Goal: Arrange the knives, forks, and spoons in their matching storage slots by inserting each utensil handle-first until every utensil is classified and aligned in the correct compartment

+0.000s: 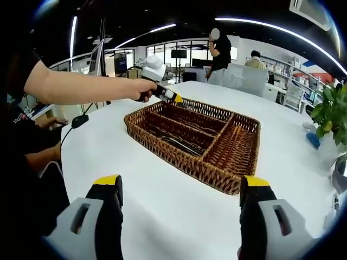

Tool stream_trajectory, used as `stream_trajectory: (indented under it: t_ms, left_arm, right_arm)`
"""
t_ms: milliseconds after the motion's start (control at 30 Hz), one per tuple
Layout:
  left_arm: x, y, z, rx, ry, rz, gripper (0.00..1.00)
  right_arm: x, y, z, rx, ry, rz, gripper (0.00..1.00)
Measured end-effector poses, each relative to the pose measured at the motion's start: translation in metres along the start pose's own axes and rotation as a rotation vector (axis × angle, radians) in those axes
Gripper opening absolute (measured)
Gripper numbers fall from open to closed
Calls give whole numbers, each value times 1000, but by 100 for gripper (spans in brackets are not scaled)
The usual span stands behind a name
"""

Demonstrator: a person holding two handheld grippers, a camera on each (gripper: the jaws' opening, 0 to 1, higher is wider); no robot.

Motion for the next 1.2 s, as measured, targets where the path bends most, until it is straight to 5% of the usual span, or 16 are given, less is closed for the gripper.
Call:
stream_trajectory:
  t_ms: [667,1200]
  left_arm:
    - [-6,5,-25,-9,-18,24,47]
    - [-17,-11,-70,-29,-83,46,67]
  right_arm:
    - [1,5,-6,-36,7,-19,93]
    - [-7,11,-11,-64,-12,6,97]
Point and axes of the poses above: the point that each gripper's makers call its tool centre point, and the gripper's own axes: z roughly forward along the fingers, x roughly to its left, y roughly out of its top, the point moved 8 cm from there along -z, roughly backward along the fingers, and after that the axes turned 7 degrees about y, right-handed, at the moved point
